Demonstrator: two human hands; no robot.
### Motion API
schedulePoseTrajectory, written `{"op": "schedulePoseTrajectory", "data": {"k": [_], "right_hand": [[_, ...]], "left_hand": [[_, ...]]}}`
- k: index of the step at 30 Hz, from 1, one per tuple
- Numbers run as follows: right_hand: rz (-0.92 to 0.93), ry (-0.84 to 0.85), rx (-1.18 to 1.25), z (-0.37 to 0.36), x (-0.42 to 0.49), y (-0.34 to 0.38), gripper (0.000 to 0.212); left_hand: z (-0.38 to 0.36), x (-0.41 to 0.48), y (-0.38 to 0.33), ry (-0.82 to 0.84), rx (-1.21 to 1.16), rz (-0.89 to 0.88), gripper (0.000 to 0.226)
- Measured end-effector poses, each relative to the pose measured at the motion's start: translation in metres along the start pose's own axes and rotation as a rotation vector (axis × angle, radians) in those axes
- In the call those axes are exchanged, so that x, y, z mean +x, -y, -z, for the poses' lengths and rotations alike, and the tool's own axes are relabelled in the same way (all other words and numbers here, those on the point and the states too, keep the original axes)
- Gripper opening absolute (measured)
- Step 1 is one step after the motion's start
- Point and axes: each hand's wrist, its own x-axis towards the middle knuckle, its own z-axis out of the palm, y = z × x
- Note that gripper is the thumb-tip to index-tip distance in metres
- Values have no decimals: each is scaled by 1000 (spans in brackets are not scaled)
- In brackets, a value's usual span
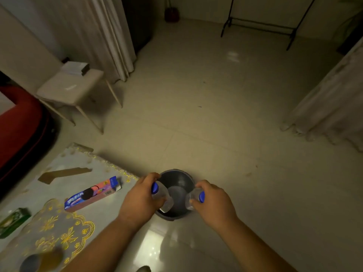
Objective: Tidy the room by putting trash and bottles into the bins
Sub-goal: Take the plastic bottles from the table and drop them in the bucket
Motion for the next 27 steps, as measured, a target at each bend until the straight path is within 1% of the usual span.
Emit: {"op": "schedulePoseTrajectory", "data": {"k": [7,14,18,23,27], "right_hand": [[-39,93,-29,-116,94,-70,48],[-76,149,-37,-212,144,-132,51],[-97,170,-53,-239,152,-154,51],[-88,169,-73,-256,157,-163,53],[-95,169,-59,-258,154,-166,56]], "left_hand": [[-95,84,96,103,74,8,69],[-169,131,173,156,109,39,71],[-196,136,200,190,127,44,68],[-214,135,216,214,139,68,62],[-215,132,220,228,165,69,67]]}}
